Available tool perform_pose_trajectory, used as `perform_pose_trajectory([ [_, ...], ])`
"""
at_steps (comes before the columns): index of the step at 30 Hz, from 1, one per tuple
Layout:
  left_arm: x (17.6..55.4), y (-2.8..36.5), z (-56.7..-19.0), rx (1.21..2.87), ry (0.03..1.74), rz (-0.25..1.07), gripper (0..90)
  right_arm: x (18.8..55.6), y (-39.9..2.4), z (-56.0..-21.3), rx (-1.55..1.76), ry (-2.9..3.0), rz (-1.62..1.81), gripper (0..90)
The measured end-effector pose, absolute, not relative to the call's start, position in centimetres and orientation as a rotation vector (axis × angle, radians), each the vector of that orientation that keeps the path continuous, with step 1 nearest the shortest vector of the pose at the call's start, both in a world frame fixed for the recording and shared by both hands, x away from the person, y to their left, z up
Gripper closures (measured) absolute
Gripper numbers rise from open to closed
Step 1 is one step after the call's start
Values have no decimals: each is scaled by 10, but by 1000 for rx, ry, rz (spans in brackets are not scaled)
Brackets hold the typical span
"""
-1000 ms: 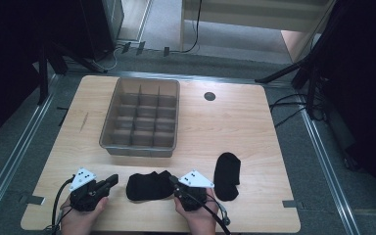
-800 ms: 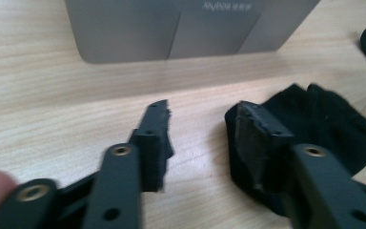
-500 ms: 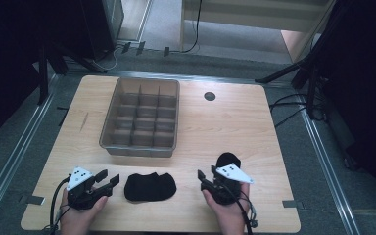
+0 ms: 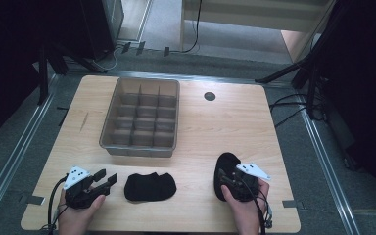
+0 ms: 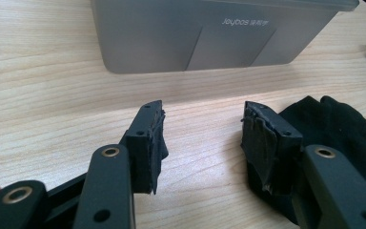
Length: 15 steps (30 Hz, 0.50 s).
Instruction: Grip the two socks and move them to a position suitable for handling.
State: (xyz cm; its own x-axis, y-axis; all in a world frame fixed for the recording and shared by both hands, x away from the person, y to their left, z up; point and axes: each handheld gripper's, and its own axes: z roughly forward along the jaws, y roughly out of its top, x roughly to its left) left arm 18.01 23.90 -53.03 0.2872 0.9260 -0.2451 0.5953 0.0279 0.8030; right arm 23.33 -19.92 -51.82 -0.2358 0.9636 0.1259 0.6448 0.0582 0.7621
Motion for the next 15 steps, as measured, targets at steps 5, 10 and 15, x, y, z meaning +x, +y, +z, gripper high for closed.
perform_pose_trajectory([
  [5,180,239,-530,1669,1406,465,502,236,-200,-525,1619,1929,965,411],
  [10,180,239,-531,1673,1406,462,508,238,-199,-531,1634,1922,912,385],
  [15,180,238,-531,1674,1402,458,511,240,-196,-536,1638,1953,884,381],
])
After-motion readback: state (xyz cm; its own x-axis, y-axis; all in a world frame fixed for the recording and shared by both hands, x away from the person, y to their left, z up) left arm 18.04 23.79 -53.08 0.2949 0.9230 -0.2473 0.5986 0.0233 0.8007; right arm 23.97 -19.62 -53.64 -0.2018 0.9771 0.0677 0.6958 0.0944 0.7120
